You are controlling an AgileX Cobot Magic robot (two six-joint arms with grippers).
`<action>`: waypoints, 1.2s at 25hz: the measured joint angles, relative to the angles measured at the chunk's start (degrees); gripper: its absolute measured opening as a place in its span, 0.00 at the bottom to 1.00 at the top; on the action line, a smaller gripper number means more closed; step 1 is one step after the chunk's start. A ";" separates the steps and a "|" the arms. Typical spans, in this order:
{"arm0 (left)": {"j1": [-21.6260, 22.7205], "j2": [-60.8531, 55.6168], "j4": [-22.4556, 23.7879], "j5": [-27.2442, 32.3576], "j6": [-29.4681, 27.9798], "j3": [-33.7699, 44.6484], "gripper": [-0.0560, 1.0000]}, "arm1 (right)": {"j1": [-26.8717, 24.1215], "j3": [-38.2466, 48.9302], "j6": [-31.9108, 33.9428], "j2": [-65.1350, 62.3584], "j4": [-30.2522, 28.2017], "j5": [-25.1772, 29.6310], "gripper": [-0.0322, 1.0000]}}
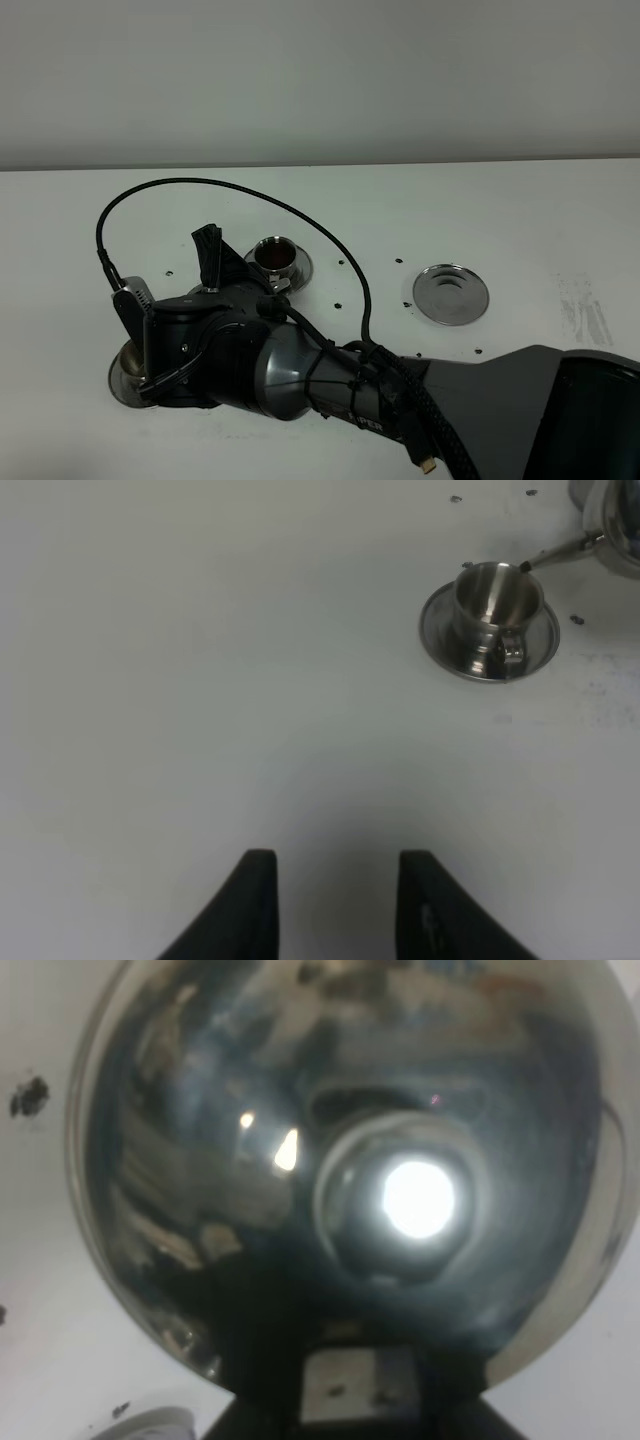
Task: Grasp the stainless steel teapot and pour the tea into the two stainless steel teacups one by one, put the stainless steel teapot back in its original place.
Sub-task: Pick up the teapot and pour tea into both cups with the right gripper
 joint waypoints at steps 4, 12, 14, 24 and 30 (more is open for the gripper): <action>0.00 0.00 0.00 0.00 0.00 0.00 0.34 | 0.00 0.00 0.00 0.00 -0.87 0.00 0.20; 0.00 0.00 0.00 0.00 -0.07 0.00 0.34 | 0.00 0.00 -0.62 0.00 -1.82 -0.86 0.20; 0.00 0.00 0.00 0.00 -0.07 0.00 0.34 | 0.00 0.00 -1.08 0.00 -2.09 -0.91 0.20; 0.00 0.00 0.00 0.00 -0.02 0.00 0.34 | 0.00 0.00 -3.20 0.00 -2.51 -0.96 0.20; 0.00 0.00 0.00 0.00 -0.02 0.00 0.34 | 0.00 0.00 -3.25 0.00 -4.29 -0.96 0.20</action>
